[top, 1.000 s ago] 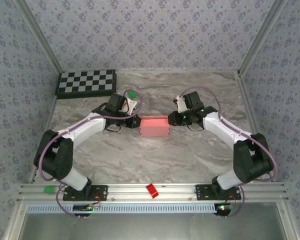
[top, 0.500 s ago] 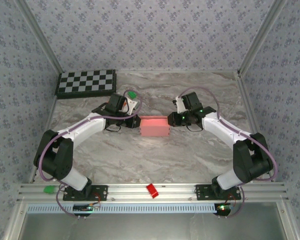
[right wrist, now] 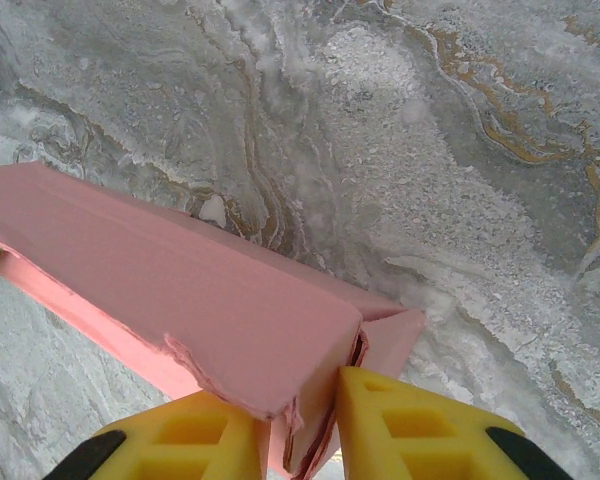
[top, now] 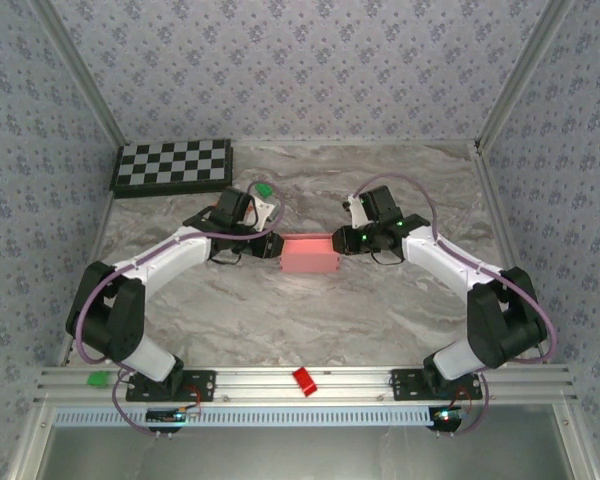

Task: Fold the paper box

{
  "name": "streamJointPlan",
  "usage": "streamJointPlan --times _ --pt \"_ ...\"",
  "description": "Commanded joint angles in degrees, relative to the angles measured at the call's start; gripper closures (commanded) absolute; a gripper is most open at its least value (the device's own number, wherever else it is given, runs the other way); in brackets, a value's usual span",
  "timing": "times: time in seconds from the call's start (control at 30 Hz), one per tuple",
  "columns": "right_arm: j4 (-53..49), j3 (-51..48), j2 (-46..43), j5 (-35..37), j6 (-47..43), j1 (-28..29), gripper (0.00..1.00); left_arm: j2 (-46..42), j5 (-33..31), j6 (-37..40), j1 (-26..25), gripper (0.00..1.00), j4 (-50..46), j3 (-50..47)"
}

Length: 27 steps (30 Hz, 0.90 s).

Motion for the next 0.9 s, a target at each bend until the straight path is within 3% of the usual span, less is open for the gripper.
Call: streamJointPlan --times 0.0,0.4,0.87 --pt "-2.9 0.1 -0.1 1.0 -0.9 0.3 0.74 -2.7 -0.2 0.9 -0.2 0.66 -1.6 0.3" --pt "-2.9 0.0 -0.1 0.6 -1.0 0.3 0.74 -6.4 -0.8 -2.1 0.0 0.53 3.1 0.4" --pt "-2.5 -0.3 -0.2 0.3 -0.8 0.5 0.74 0.7 0.5 -8.8 0.1 0.54 6.1 3.9"
